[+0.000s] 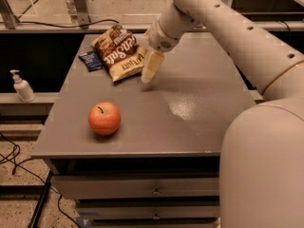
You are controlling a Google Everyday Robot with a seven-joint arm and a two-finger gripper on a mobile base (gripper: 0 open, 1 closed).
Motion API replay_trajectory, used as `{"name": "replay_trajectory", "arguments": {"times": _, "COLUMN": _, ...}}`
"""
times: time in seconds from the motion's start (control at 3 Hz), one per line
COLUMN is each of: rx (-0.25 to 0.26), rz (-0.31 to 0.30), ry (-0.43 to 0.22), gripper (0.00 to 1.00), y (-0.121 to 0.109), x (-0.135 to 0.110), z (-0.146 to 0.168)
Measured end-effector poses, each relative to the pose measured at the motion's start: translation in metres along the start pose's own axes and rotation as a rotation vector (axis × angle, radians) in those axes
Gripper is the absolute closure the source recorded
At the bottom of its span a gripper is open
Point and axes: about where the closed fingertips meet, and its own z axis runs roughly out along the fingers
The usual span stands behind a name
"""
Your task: Move brown chip bag near rxbar blueberry
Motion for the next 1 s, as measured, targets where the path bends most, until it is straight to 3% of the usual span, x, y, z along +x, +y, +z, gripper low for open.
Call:
{"name": "replay_trajectory", "arguments": {"times": 0.67, "rx": 0.134, "rz": 0.09, "ry": -0.001, "gripper": 0.0, "y": 0.004, "x": 0.023, "z": -0.065}}
{"name": "replay_trajectory", "arguments": {"times": 1.0, "rx": 0.207, "rz": 0.122, "ry": 0.025, "gripper": 0.0, "y": 0.016, "x": 0.057, "z": -0.105}}
